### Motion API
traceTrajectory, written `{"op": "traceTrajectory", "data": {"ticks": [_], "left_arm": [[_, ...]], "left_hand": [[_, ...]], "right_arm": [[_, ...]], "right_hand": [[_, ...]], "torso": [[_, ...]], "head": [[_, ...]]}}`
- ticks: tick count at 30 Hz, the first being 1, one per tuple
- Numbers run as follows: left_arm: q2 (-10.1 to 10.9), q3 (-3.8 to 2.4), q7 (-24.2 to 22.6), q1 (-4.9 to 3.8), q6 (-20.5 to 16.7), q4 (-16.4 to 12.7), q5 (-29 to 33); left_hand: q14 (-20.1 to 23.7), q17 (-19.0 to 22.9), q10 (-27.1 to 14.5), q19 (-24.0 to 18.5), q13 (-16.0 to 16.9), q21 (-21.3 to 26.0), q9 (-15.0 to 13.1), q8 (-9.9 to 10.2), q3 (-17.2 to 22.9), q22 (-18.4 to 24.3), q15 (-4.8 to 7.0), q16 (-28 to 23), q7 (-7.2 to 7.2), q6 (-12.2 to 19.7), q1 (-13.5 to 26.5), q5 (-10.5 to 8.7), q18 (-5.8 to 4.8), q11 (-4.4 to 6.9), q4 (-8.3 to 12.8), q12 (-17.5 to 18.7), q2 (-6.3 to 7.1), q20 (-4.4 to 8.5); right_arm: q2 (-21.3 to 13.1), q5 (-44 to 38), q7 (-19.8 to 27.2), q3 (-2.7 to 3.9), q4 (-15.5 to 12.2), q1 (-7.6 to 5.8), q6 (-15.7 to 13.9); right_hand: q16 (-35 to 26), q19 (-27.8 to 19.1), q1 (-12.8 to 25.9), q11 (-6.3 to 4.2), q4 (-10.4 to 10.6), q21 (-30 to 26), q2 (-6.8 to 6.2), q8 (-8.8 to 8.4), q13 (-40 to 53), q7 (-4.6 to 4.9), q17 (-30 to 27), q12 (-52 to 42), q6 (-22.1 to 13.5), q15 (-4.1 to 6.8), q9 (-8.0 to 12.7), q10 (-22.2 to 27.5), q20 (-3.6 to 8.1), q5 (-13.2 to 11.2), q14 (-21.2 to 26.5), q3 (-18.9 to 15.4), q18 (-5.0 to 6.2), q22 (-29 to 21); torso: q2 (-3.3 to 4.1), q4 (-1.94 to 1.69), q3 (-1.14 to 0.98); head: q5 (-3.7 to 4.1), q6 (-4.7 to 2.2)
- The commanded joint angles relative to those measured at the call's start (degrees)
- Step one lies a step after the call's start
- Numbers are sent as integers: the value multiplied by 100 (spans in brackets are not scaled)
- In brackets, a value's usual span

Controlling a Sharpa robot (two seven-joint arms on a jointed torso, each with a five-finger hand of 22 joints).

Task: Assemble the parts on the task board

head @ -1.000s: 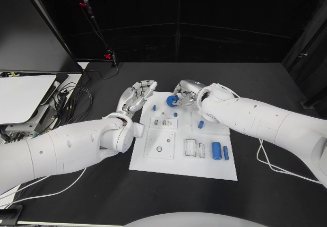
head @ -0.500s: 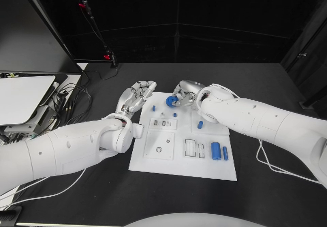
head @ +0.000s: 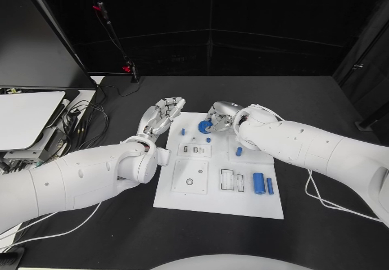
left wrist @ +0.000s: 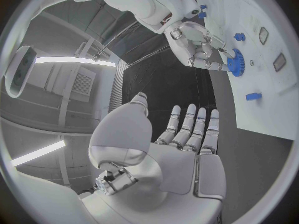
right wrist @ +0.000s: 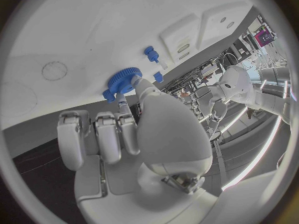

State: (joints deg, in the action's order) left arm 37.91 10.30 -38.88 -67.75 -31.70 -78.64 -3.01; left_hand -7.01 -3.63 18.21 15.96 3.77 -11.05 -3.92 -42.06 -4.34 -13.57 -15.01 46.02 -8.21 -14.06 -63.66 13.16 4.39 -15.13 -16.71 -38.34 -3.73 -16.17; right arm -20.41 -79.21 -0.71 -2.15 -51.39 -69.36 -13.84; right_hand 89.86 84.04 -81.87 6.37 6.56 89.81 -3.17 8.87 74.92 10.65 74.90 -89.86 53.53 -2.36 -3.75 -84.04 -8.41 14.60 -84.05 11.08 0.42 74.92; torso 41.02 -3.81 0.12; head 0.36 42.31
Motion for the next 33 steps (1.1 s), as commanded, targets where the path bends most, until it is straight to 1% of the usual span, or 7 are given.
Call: {"op": "traceTrajectory", "data": {"ticks": [1,9,13,15,20,28,33], "left_arm": [[-7,-6,-1474,-11,40,-1,-37],[-6,-6,-1472,-10,39,5,-37],[-7,-6,-1468,-10,43,5,-37],[-5,-6,-1465,-10,43,4,-36],[0,-6,-1461,-10,46,7,-36],[9,-6,-1452,-10,61,13,-36],[13,-6,-1449,-10,65,19,-36]], "left_hand": [[-10,-8,29,-2,-4,-26,10,-23,-22,-10,-22,32,-884,-39,-33,44,88,-3,0,-22,-34,-38],[-10,-8,29,-2,-4,-26,10,-23,-22,-10,-22,32,-884,-39,-33,44,88,-3,0,-22,-34,-38],[-10,-8,28,-4,-4,-26,11,-23,-24,-9,-23,33,-884,-38,-41,53,88,-3,1,-24,-45,-38],[-10,-8,28,-4,-4,-26,11,-23,-24,-9,-23,33,-884,-38,-41,53,88,-3,1,-24,-45,-38],[-10,-8,28,-4,-4,-26,11,-23,-24,-9,-23,33,-884,-38,-41,53,88,-3,1,-24,-45,-38],[-10,-8,28,-4,-4,-28,11,-23,-27,-10,-23,34,-884,-38,-48,61,88,-3,2,-25,-52,-38],[-10,-8,28,-4,-4,-28,11,-23,-27,-10,-23,34,-884,-38,-48,61,88,-3,2,-25,-52,-38]], "right_arm": [[-11,-51,-52,-4,-7,0,81],[-14,-43,-41,-4,11,3,92],[-13,-42,-47,-4,14,3,154],[-20,-42,-21,-4,10,3,156],[-64,64,150,-4,-23,3,3],[-283,1260,1167,-4,-261,3,-896],[-723,2409,1870,-3,-796,-13,-1675]], "right_hand": [[14,596,46,32,4,19,-14,-21,1508,-7,1510,-14,-35,-25,3,-596,-38,-7,-595,31,-42,1508],[14,596,49,40,-2,19,-15,-66,1508,-6,1510,-14,-81,-39,2,-596,-52,-14,-595,35,-42,1508],[14,596,78,-6,-8,19,-47,-206,1508,-76,1510,-14,-268,-26,5,-596,-60,-81,-595,13,-42,1508],[14,596,104,-88,-10,19,-67,-302,1508,-174,1510,-14,-420,23,1,-596,-29,-127,-595,-15,-42,1508],[14,596,248,-394,47,19,-148,-500,1508,-428,1510,-14,-844,259,-18,-596,191,-422,-595,-178,-42,1508],[14,596,375,-553,223,19,-218,-472,1508,-579,1510,-14,-948,411,-47,-596,351,-749,-595,-372,-42,1508],[14,596,279,-568,266,19,-149,-390,1508,-572,1510,-14,-802,448,-86,-596,396,-687,-595,-387,-42,1508]], "torso": [[0,-1,-2],[-1,6,1],[1,-1,0],[2,-1,-1],[2,-5,0],[-1,3,0],[-13,11,7]], "head": [[4,0],[11,6],[20,6],[20,6],[18,7],[9,-2],[38,0]]}}
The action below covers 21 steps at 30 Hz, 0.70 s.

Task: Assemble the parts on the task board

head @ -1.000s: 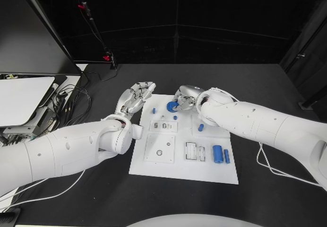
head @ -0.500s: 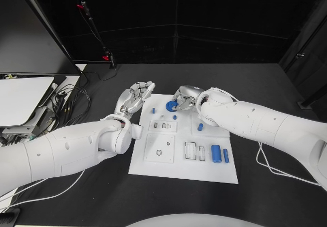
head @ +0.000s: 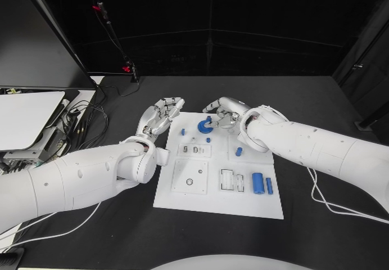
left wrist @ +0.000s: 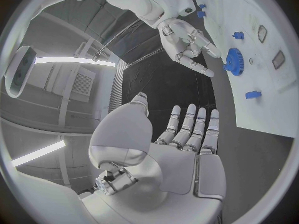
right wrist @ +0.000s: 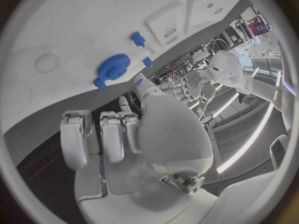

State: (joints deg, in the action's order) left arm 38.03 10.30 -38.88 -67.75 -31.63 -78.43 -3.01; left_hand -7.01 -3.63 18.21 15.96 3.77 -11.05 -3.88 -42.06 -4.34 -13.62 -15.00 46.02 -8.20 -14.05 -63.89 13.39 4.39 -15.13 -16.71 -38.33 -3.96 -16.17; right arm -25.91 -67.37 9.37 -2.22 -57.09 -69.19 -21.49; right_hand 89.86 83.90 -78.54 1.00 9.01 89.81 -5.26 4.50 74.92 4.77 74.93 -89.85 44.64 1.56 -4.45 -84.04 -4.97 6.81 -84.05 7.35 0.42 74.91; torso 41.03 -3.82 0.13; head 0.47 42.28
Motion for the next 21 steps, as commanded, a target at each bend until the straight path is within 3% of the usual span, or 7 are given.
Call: {"op": "traceTrajectory", "data": {"ticks": [1,5,11,17,21], "left_arm": [[2,-6,-1448,-11,59,-1,-36],[7,-5,-1446,-11,61,-1,-36],[25,-5,-1440,-11,59,2,-36],[8,-5,-1441,-11,71,19,-36],[13,-5,-1446,-10,68,20,-36]], "left_hand": [[-10,-8,28,-4,-4,-28,6,-23,-27,-6,-23,34,-884,-38,-25,38,88,-3,1,-25,-29,-38],[-10,-8,28,-4,-4,-28,6,-23,-27,-6,-23,34,-884,-38,-25,38,88,-3,1,-25,-29,-38],[-11,-8,29,2,-4,-34,6,-23,-30,-11,-23,34,-884,-39,-32,45,88,-2,3,-27,-32,-38],[-11,-8,29,2,-4,-34,6,-23,-30,-11,-23,34,-884,-39,-32,45,88,-2,3,-27,-32,-38],[-12,-8,30,4,-4,-36,6,-24,-33,-12,-23,36,-885,-41,-35,48,88,-2,3,-28,-33,-39]], "right_arm": [[-224,1304,893,4,-285,-36,-948],[-811,1901,1007,5,-921,-152,-1041],[-1653,2118,800,3,-1668,-282,-647],[-2313,1827,650,-6,-2043,-316,-405],[-2596,1664,585,-12,-2088,-306,-408]], "right_hand": [[14,610,-67,-30,22,19,69,55,1508,20,1507,-15,104,57,-19,-596,56,123,-595,-16,-42,1509],[14,610,-133,13,22,19,152,148,1508,89,1507,-15,301,49,-59,-596,57,345,-595,-14,-42,1509],[14,610,-83,46,60,19,178,178,1508,130,1507,-15,388,19,-71,-596,37,380,-595,-58,-42,1509],[14,610,-41,68,88,19,172,185,1508,154,1507,-15,425,-6,-73,-596,17,343,-595,-103,-42,1509],[14,610,-67,86,77,19,182,178,1508,172,1507,-15,426,-21,-70,-596,5,324,-595,-105,-42,1509]], "torso": [[-14,10,6],[-12,2,7],[-15,26,11],[-17,28,-8],[-18,36,0]], "head": [[32,3],[79,-2],[167,-7],[335,-17],[442,-34]]}}
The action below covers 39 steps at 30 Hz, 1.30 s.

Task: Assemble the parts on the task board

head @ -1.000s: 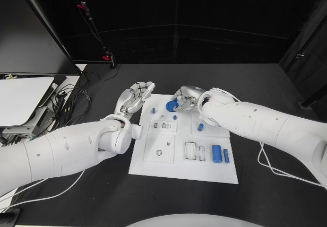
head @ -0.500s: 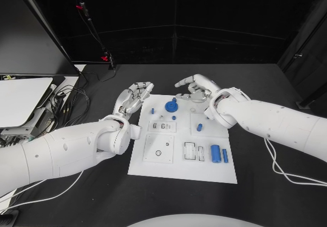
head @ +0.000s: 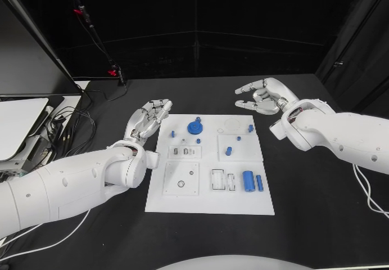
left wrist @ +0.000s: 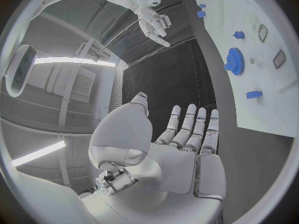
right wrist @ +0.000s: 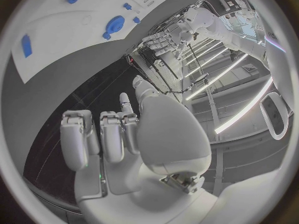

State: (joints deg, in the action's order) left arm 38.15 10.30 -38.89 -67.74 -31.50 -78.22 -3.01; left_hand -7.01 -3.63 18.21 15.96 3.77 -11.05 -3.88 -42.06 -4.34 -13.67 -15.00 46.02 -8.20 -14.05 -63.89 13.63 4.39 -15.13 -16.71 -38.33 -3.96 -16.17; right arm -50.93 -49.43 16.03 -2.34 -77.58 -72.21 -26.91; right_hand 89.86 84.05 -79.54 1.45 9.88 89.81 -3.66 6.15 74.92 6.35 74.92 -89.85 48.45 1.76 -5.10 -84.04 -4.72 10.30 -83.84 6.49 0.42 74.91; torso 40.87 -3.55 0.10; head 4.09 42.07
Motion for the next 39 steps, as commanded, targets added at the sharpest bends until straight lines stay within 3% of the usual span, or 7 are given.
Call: {"op": "traceTrajectory", "data": {"ticks": [1,5,10,14,21,25,39], "left_arm": [[3,-5,-1447,-10,54,0,-36],[8,-5,-1448,-9,59,2,-36],[37,-5,-1451,-8,59,-2,-36],[40,-4,-1456,-7,58,7,-36],[41,-4,-1471,-4,54,5,-36],[59,-3,-1474,-2,47,0,-36],[65,-3,-1484,-1,33,-1,-36]], "left_hand": [[-13,-8,30,4,-4,-37,7,-24,-34,-7,-23,36,-885,-42,-36,25,88,-2,3,-29,-33,-39],[-13,-8,30,4,-4,-37,7,-24,-34,-7,-23,36,-885,-42,-36,25,88,-2,3,-29,-33,-39],[-13,-8,31,10,-4,-41,7,-25,-36,-12,-23,36,-885,-43,-39,27,88,-2,3,-30,-34,-39],[-14,-8,31,13,-4,-44,6,-25,-38,-15,-23,37,-885,-43,-41,29,88,-2,3,-31,-35,-39],[-14,-8,31,13,-4,-44,6,-25,-38,-15,-23,37,-885,-43,-41,29,88,-2,3,-31,-35,-39],[-14,-8,31,13,-4,-44,6,-25,-38,-15,-23,37,-885,-43,-41,29,88,-2,3,-31,-35,-39],[-15,-8,32,12,-4,-45,7,-25,-42,-13,-22,38,-885,-45,-49,34,89,-2,3,-32,-38,-39]], "right_arm": [[-158,-159,-99,-1,-30,4,135],[-345,-267,-193,-5,83,61,170],[-373,-539,-303,-6,276,183,233],[-298,-696,-365,-6,476,274,331],[-206,-879,-445,-6,727,445,500],[-136,-956,-485,-6,850,497,550],[15,-1233,-775,-5,984,537,746]], "right_hand": [[14,595,19,48,-17,19,26,9,1508,20,1508,-15,42,-46,-3,-596,-24,-23,-616,-17,-42,1509],[14,595,-26,74,-45,19,24,-14,1508,42,1508,-15,21,-69,7,-596,-46,23,-616,-23,-42,1509],[14,595,6,94,-34,19,-18,-37,1508,54,1508,-15,-2,-86,16,-596,-65,58,-616,-71,-42,1509],[14,595,-6,99,-43,19,-33,-39,1508,53,1508,-15,1,-89,17,-596,-71,39,-616,-81,-42,1509],[14,595,-35,105,-58,19,-45,-56,1508,58,1508,-15,-16,-95,24,-596,-80,-25,-616,-90,-42,1509],[14,595,-40,109,-60,19,-45,-63,1508,60,1508,-15,-26,-96,27,-596,-82,-32,-616,-92,-42,1509],[14,595,-65,138,-70,19,-47,-62,1508,75,1508,-15,-14,-110,27,-596,-94,-50,-616,-96,-42,1509]], "torso": [[0,1,2],[2,-4,2],[1,13,2],[5,-23,-7],[10,-43,-4],[9,-9,11],[6,-13,6]], "head": [[114,-19],[241,-27],[284,-32],[322,-24],[307,-8],[277,4],[258,41]]}}
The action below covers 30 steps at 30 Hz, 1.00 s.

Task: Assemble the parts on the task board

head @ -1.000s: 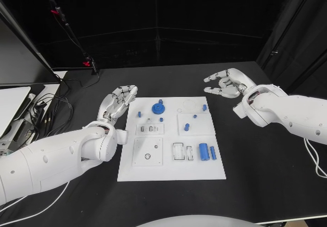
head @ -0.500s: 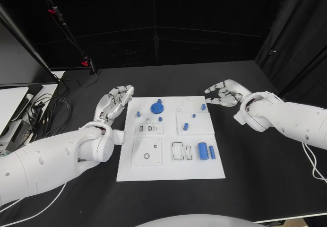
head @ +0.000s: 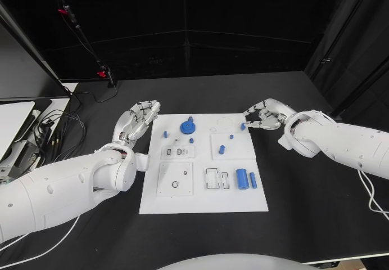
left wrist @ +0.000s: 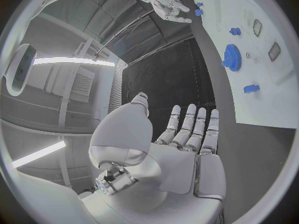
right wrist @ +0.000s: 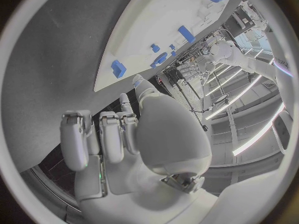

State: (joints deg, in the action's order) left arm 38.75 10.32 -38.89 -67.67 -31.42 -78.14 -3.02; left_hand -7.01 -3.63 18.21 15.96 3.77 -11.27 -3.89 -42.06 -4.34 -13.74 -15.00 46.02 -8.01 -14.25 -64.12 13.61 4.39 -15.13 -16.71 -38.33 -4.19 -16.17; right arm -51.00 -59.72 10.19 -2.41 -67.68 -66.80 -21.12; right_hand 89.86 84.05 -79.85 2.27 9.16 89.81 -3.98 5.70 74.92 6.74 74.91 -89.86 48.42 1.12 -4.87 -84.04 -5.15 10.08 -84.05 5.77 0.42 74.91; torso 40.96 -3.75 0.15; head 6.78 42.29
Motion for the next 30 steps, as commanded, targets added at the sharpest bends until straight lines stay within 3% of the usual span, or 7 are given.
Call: {"op": "traceTrajectory", "data": {"ticks": [1,3,11,16,25,30], "left_arm": [[6,-5,-1484,-9,26,-10,-36],[7,-5,-1484,-9,25,-13,-36],[13,-5,-1481,-9,24,-19,-36],[21,-5,-1480,-9,27,-27,-36],[23,-5,-1477,-8,23,-23,-36],[28,-5,-1477,-8,12,-23,-36]], "left_hand": [[-15,-8,32,13,-4,-23,7,-26,-44,-7,-22,38,-904,-26,-28,37,90,-2,3,-33,-16,-39],[-15,-8,32,13,-4,-23,7,-26,-44,-7,-22,38,-904,-26,-28,37,90,-2,3,-33,-16,-39],[-15,-8,32,13,-4,-23,7,-26,-44,-7,-22,38,-904,-26,-28,37,90,-2,3,-33,-16,-39],[-15,-8,32,13,-4,-23,7,-26,-44,-7,-22,38,-904,-26,-28,37,90,-2,3,-33,-16,-39],[-15,-8,32,13,-4,-23,7,-26,-44,-7,-22,38,-904,-26,-28,37,90,-2,3,-33,-16,-39],[-15,-8,32,13,-4,-23,7,-26,-44,-7,-22,38,-904,-26,-28,37,90,-2,3,-33,-16,-39]], "right_arm": [[30,-216,-218,2,-5,-4,171],[46,-248,-268,2,-1,-4,183],[104,-378,-435,3,10,-3,244],[159,-421,-553,3,33,-3,234],[212,-434,-624,4,53,-2,220],[238,-435,-620,4,67,-2,234]], "right_hand": [[14,595,-34,56,2,19,-16,-17,1508,36,1509,-14,-10,-46,4,-596,-51,-29,-595,-24,-42,1509],[14,595,-49,62,-6,19,-13,-19,1508,39,1509,-14,-12,-49,5,-596,-54,-27,-595,-20,-42,1509],[14,595,-96,85,-29,19,0,-7,1508,48,1509,-14,21,-64,0,-596,-67,-31,-595,-7,-42,1509],[14,595,-145,130,-48,19,39,30,1508,76,1509,-14,110,-100,-15,-596,-96,-57,-595,10,-42,1509],[14,595,-287,170,-131,19,106,37,1508,108,1509,-14,160,-139,-16,-596,-136,-12,-595,71,-42,1509],[14,595,-300,173,-140,19,110,41,1508,112,1509,-14,174,-144,-18,-596,-140,-1,-595,76,-42,1509]], "torso": [[-5,4,1],[-2,-9,0],[-1,-2,-3],[-4,3,3],[-1,-9,0],[-5,2,2]], "head": [[-17,28],[-10,30],[-42,47],[-80,100],[-69,94],[-79,104]]}}
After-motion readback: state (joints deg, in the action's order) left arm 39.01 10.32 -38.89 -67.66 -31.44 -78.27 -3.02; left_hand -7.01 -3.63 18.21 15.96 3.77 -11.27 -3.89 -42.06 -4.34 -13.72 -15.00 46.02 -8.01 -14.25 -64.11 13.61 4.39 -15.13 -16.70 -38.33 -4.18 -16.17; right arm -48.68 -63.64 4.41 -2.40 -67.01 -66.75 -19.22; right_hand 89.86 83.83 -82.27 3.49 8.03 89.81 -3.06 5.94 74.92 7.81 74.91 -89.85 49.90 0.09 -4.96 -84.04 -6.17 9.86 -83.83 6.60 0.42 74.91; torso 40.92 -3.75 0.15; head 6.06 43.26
